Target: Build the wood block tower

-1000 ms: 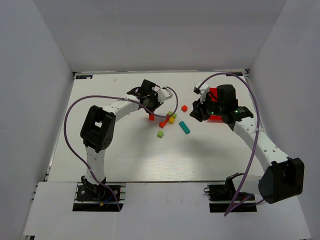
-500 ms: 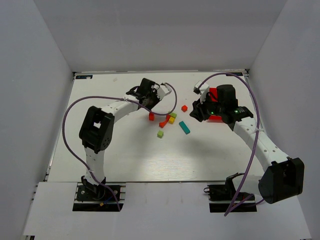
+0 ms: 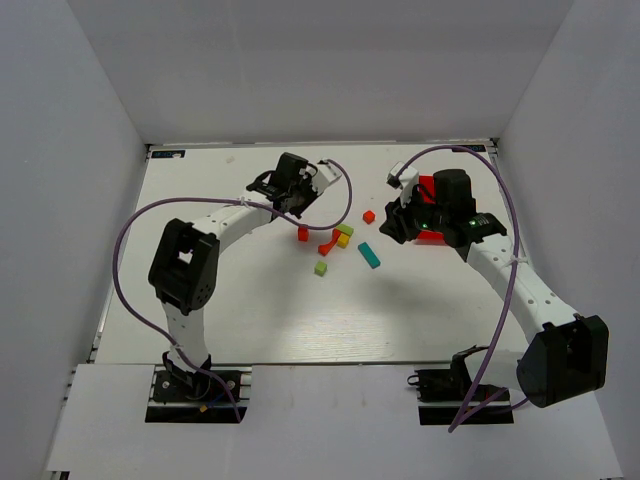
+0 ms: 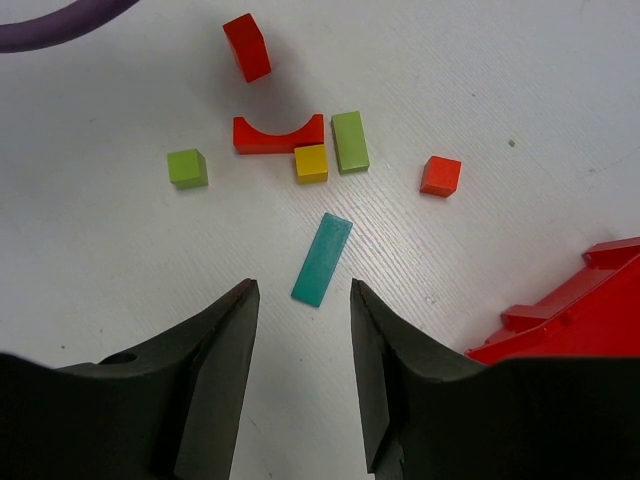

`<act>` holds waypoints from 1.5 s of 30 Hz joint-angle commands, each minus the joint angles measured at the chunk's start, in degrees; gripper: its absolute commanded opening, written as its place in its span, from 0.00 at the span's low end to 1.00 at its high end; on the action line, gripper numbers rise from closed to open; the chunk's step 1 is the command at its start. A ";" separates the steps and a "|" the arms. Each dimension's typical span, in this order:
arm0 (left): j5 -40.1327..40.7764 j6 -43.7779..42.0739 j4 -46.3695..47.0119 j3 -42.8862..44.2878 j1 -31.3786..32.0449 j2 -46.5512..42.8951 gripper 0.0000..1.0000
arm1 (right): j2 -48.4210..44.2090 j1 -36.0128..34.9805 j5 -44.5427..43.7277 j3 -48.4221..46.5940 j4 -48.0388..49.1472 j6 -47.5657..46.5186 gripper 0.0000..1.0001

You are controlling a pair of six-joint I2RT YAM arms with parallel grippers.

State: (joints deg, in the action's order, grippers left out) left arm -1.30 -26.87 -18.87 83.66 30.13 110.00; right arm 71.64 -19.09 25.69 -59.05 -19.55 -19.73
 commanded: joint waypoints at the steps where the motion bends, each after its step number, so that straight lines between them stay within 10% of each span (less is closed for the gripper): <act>1: 0.60 0.51 -0.02 0.54 0.28 -0.75 0.10 | -0.27 0.46 0.94 0.16 0.57 0.04 0.48; 45: -1.96 -2.31 -8.37 4.15 1.33 4.70 0.00 | -0.44 0.37 1.29 0.25 0.65 -0.31 0.48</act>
State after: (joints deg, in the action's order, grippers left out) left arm -3.01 -28.71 -26.79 86.04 30.76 115.81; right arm 71.64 -18.87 25.91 -59.05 -19.57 -19.75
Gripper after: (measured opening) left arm 0.046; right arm 0.481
